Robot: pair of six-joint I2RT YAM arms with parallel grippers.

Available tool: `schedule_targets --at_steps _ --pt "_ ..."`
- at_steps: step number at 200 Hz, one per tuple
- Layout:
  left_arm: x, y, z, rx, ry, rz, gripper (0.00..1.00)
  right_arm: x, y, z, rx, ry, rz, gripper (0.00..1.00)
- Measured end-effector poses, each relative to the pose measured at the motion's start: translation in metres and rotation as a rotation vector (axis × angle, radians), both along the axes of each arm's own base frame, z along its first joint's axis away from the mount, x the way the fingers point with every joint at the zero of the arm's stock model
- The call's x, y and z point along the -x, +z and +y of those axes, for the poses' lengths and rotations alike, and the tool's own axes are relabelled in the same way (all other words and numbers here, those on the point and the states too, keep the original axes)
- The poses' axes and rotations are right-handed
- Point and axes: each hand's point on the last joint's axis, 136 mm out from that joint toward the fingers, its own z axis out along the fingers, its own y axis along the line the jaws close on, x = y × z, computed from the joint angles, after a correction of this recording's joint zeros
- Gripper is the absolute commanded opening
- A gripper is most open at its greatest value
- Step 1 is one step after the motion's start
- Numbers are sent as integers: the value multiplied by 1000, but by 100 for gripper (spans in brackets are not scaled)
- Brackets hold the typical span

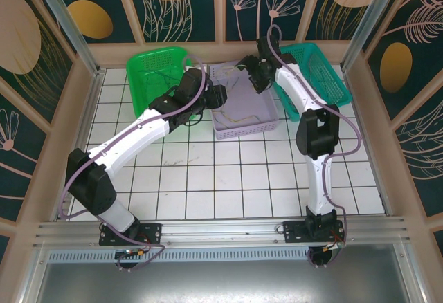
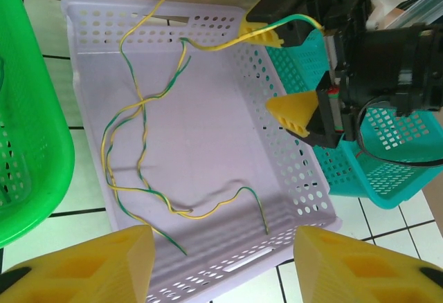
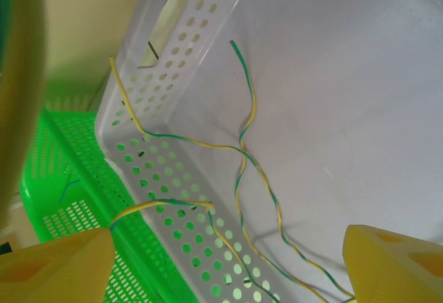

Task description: Untangle the cables

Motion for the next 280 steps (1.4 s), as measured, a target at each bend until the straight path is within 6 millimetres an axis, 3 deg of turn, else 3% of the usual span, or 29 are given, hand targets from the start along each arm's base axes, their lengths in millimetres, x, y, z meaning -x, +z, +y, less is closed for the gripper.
schedule_targets --at_steps 22,33,42,63,91,124,146,179,192,212,233,245,261,280 --pt "2 -4 2 6 6 -1 48 -3 15 0 19 4 -39 61" --pt "2 -4 3 16 16 -5 52 -1 13 2 28 9 -42 56" --pt "0 -3 4 38 29 -3 53 3 6 3 38 8 -33 56" --pt "-11 7 9 123 68 -8 53 16 -16 9 63 28 2 68" --pt "-32 15 21 215 123 -12 52 26 -36 16 62 50 32 74" --pt "-39 6 15 243 118 19 51 18 -22 15 65 63 -12 75" --pt "-38 6 13 247 114 21 50 13 -2 6 94 51 -69 67" --pt "-36 7 16 244 123 15 48 6 49 -36 151 -36 -184 65" --pt "-35 9 17 246 124 13 48 0 65 -64 176 -89 -222 60" --pt "-32 13 19 251 123 6 47 -16 74 -113 220 -160 -260 58" --pt "-29 14 21 252 122 4 47 -33 63 -165 278 -207 -269 58" --pt "-27 14 22 252 122 3 47 -44 51 -185 298 -201 -271 58" --pt "-23 15 25 249 119 0 48 -62 30 -196 297 -167 -266 58" --pt "-17 18 27 248 105 -5 51 -84 1 -191 280 -99 -258 59"
